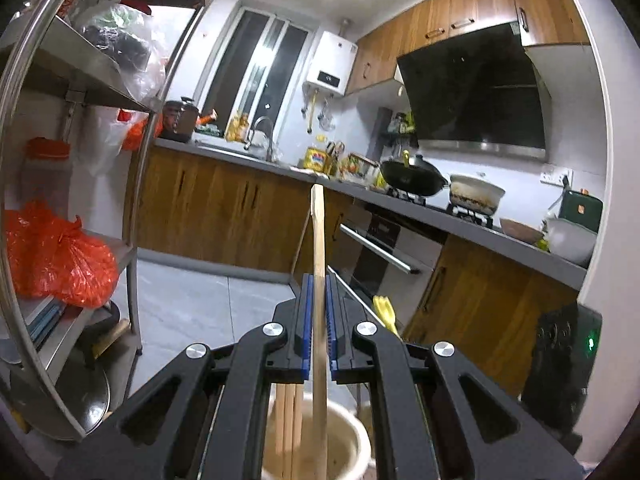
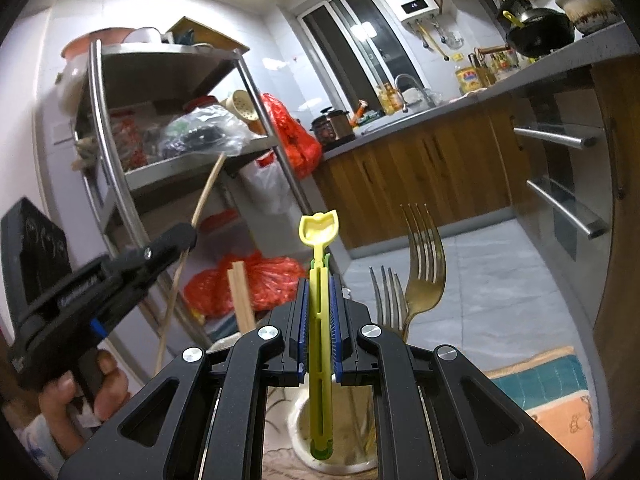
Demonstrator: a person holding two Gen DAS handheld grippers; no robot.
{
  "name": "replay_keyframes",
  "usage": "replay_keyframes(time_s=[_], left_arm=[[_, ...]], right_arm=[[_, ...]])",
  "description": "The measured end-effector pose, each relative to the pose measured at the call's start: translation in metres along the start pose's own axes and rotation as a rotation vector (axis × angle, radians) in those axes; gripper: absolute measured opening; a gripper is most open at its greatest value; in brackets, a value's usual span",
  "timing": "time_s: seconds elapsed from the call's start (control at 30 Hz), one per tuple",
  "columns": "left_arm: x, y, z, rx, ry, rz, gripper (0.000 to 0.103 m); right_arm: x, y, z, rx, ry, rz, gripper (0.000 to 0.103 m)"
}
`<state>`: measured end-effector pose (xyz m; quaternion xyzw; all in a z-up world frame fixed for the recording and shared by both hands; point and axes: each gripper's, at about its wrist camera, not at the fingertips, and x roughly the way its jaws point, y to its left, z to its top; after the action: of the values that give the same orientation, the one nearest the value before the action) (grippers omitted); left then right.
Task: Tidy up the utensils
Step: 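Lower the yellow spoon into the short cup while the left tool inserts the chopstick into the tall cup, then open both tools and withdraw them from the holder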
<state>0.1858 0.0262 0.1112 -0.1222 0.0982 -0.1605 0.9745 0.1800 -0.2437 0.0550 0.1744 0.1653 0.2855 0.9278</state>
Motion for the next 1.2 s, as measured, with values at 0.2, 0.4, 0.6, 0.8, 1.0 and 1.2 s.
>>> replay_keyframes(time_s=[0.2,0.4,0.6,0.8,1.0,1.2], left_arm=[[0.01,-0.007,-0.012,0.054,-0.034,0.052,0.006],[0.001,-0.005,-0.024,0.077,-0.04,0.054,0.006],[-0.013,-0.005,-0.034,0.12,0.009,0.039,0.006],[-0.024,-0.003,-0.046,0.151,0.113,0.032,0.006],[-0.033,-0.002,-0.054,0.172,0.149,0.046,0.006],[-0.037,-0.004,-0.054,0.184,0.173,0.052,0.006]], right_arm=[[0.006,0.006,-0.008,-0.057,-0.024,-0.028,0.011],[0.012,0.012,-0.014,-0.124,-0.026,-0.045,0.011],[0.009,0.012,-0.021,-0.159,0.012,-0.076,0.011],[-0.003,0.011,-0.021,-0.189,0.042,-0.098,0.011],[-0.01,0.006,-0.024,-0.178,0.052,-0.117,0.011],[-0.02,0.011,-0.021,-0.167,0.066,-0.11,0.011]])
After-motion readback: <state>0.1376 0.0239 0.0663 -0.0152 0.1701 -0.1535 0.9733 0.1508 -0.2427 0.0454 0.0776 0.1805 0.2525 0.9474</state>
